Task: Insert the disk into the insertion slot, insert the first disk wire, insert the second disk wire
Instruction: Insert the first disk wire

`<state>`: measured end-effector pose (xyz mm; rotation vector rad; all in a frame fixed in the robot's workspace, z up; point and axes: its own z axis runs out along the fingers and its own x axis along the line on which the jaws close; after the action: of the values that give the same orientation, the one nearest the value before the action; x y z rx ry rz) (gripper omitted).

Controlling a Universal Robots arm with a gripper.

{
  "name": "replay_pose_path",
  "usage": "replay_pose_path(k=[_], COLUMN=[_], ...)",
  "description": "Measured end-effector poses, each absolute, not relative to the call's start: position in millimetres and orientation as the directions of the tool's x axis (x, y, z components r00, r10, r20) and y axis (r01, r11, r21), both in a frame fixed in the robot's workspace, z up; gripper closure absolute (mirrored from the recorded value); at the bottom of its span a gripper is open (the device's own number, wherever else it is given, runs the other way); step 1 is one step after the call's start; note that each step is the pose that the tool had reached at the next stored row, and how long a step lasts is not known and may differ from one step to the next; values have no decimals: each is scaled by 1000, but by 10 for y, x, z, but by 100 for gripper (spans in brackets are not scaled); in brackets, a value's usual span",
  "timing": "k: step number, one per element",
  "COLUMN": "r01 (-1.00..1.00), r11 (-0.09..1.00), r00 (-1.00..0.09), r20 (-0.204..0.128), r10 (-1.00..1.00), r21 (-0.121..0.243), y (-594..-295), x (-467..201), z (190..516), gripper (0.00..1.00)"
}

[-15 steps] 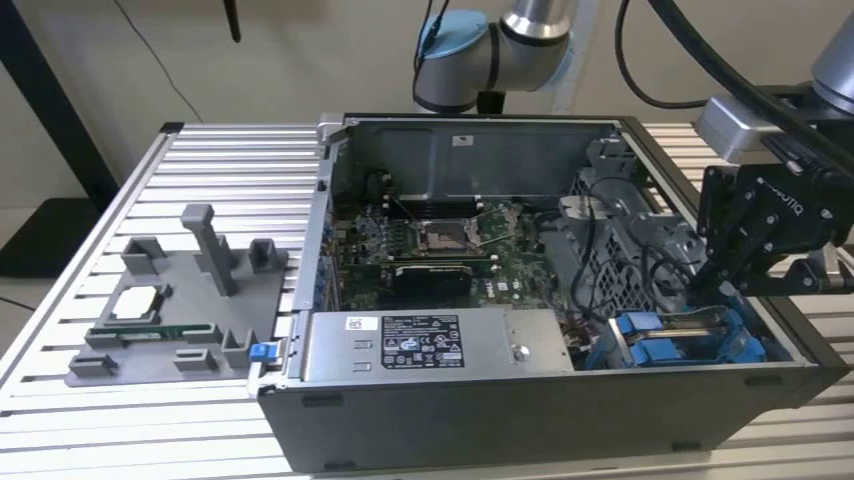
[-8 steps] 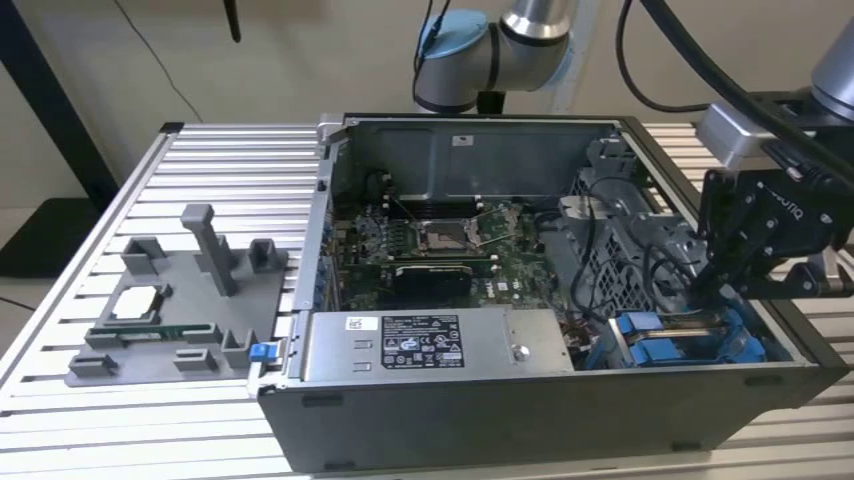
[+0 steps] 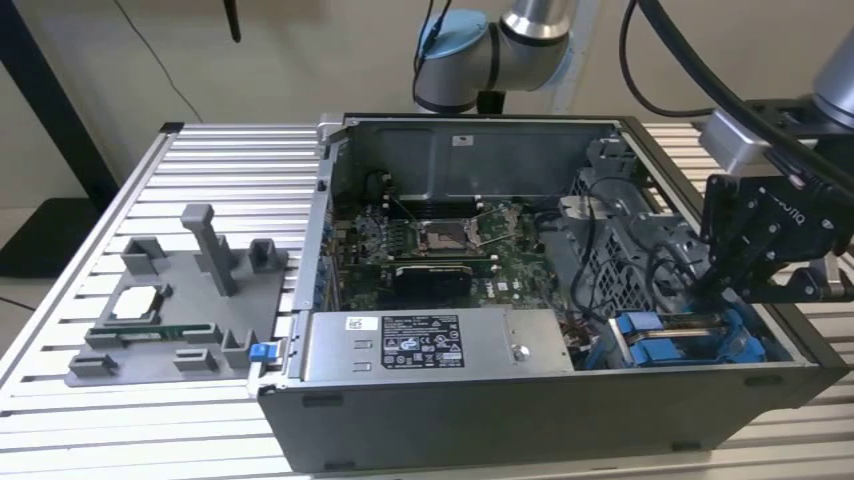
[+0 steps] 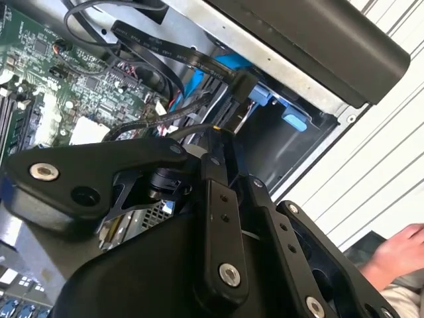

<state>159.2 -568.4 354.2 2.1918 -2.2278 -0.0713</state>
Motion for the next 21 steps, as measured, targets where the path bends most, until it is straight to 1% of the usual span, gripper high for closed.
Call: replay_pose_path(k=[13, 21], r01=[-999, -999], r11=[-20, -21], r00=[20, 20], r20=[-21, -21], r10=[-1000, -1000], r21=[38, 37], y=[-5667, -5663], x=[1634, 1633], z=[3457, 3435], gripper=[100, 100])
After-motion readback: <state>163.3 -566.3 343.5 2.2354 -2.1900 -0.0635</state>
